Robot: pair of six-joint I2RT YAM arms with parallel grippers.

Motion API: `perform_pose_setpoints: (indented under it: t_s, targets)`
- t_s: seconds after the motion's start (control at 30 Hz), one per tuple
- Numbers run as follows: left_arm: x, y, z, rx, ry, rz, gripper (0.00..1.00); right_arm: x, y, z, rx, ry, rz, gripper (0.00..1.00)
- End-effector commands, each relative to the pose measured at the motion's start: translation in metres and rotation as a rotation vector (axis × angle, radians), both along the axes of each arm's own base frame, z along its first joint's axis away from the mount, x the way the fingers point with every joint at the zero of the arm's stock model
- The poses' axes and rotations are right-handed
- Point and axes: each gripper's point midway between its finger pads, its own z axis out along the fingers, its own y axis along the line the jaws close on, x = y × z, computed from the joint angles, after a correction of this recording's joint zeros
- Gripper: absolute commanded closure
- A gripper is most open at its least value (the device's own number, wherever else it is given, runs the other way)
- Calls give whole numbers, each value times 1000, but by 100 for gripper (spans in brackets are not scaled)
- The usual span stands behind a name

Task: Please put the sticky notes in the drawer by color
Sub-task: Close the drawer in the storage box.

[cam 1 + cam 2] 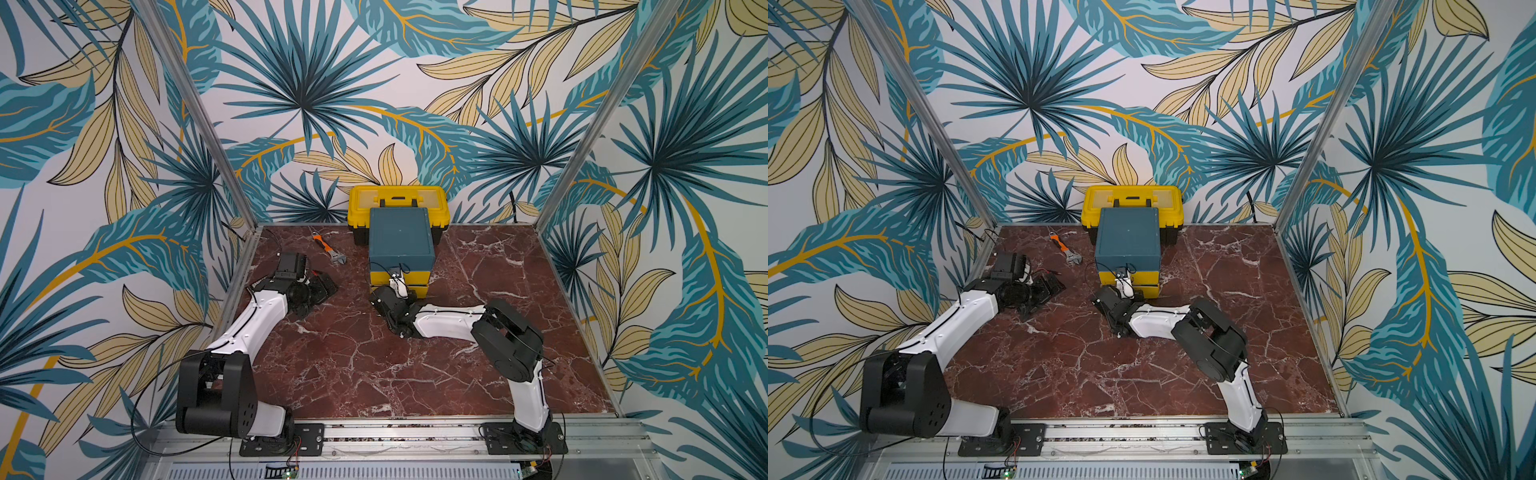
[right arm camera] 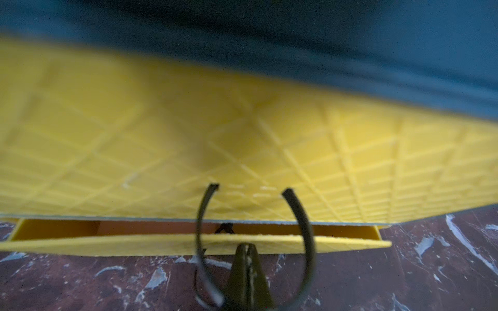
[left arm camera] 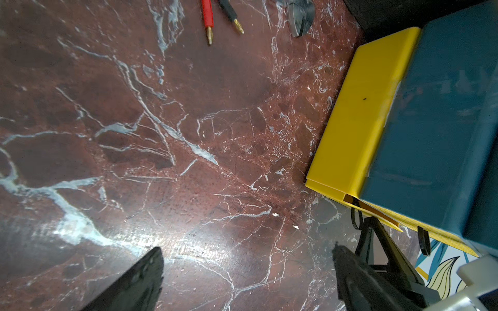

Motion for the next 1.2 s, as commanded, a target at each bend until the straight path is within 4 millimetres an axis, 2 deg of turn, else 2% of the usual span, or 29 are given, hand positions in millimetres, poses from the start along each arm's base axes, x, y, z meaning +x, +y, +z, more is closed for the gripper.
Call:
perform_pose_setpoints:
  t_s: [0.0,0.2,0.5,0.63,0.8,1.03,1.17]
  targets:
    - [10,1,9,-13,-38,2,0,23,-16,1,23,-32,-72,99]
    - [5,0,18,-14,-51,-4,0,18,-21,13,46,-48,-71,99]
    - [-19,-1,45,-6,-86,-39,0,-18,-41,59,154,4,-35,98]
    - [-25,-4,53,-25,-106,-46,0,-31,-47,67,185,10,-6,97]
    - [-34,-5,55,-30,-114,-47,0,-39,-44,57,229,42,29,97]
    - [-41,-3,57,-17,-117,-45,0,-48,-26,21,286,128,105,97]
    - [-41,-2,55,-18,-112,-43,0,-51,-24,11,320,129,127,97]
